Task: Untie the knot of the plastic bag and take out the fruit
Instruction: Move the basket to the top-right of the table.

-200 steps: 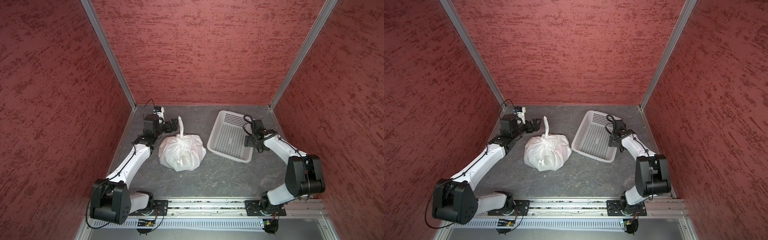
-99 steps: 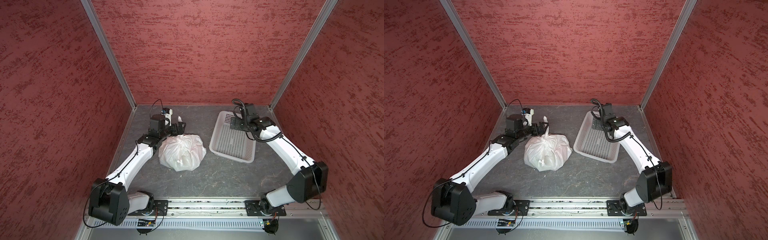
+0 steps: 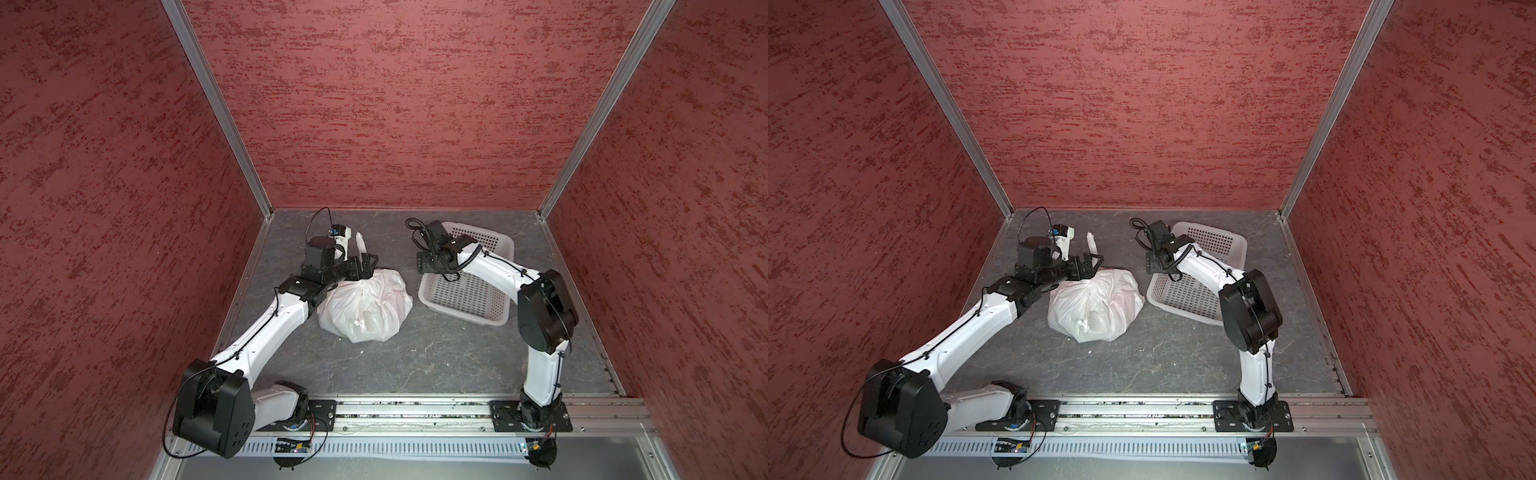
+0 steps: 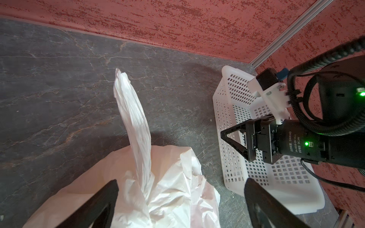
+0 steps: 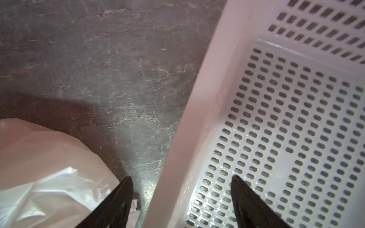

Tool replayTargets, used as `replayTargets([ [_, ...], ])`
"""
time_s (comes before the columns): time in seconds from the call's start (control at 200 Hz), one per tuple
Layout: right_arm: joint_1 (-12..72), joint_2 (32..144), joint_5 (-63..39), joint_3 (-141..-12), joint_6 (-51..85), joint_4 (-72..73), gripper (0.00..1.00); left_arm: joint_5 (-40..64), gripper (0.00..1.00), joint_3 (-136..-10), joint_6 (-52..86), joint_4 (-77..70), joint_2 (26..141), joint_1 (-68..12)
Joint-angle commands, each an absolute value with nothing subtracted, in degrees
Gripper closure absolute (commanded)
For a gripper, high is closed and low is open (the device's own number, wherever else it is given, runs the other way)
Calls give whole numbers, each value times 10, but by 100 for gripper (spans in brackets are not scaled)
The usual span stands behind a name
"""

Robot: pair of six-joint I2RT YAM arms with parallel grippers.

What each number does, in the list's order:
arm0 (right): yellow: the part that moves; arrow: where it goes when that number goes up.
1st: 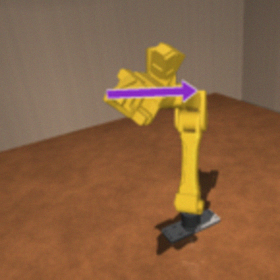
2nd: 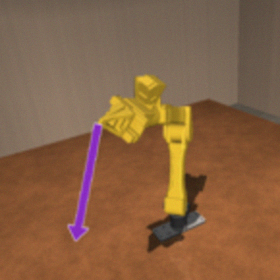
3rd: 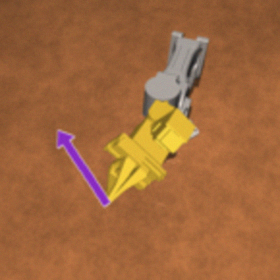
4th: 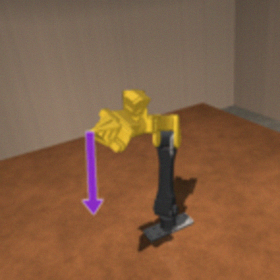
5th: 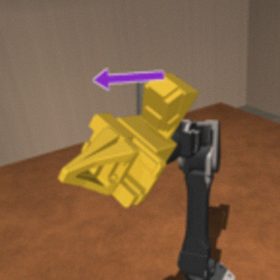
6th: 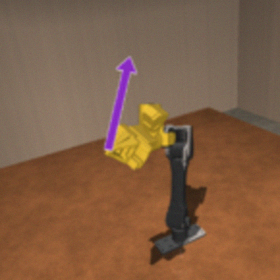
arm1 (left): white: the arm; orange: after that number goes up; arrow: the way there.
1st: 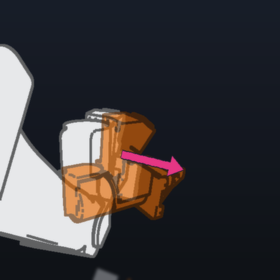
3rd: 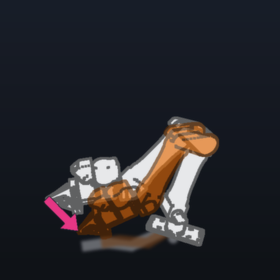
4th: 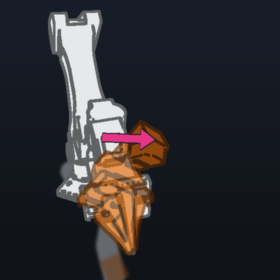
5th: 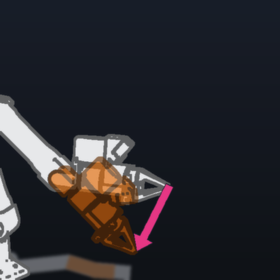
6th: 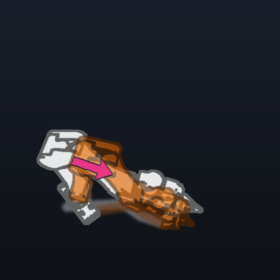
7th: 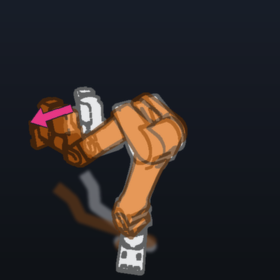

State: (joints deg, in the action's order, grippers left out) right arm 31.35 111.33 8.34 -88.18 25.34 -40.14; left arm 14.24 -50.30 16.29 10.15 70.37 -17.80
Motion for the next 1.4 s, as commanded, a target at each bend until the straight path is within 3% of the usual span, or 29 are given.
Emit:
replayTargets([
  [0.0,311,1095,107,-866,254,-387,35,137,0,-496,167,99,689,-181],
  [0.301,298,1056,134,-822,207,-406,67,146,0,-501,172,89,705,-182],
  [0.606,212,1024,148,-757,119,-343,87,150,0,-511,172,87,721,-183],
  [0.761,164,1045,152,-774,67,-312,91,149,0,-513,172,91,719,-185],
  [1.222,104,1203,176,-964,-40,-300,90,143,0,-516,165,129,705,-184],
  [1.262,103,1209,173,-974,-39,-306,86,142,0,-517,164,137,703,-185],
  [1.398,107,1192,151,-973,-21,-316,51,153,0,-529,151,187,702,-190],
])
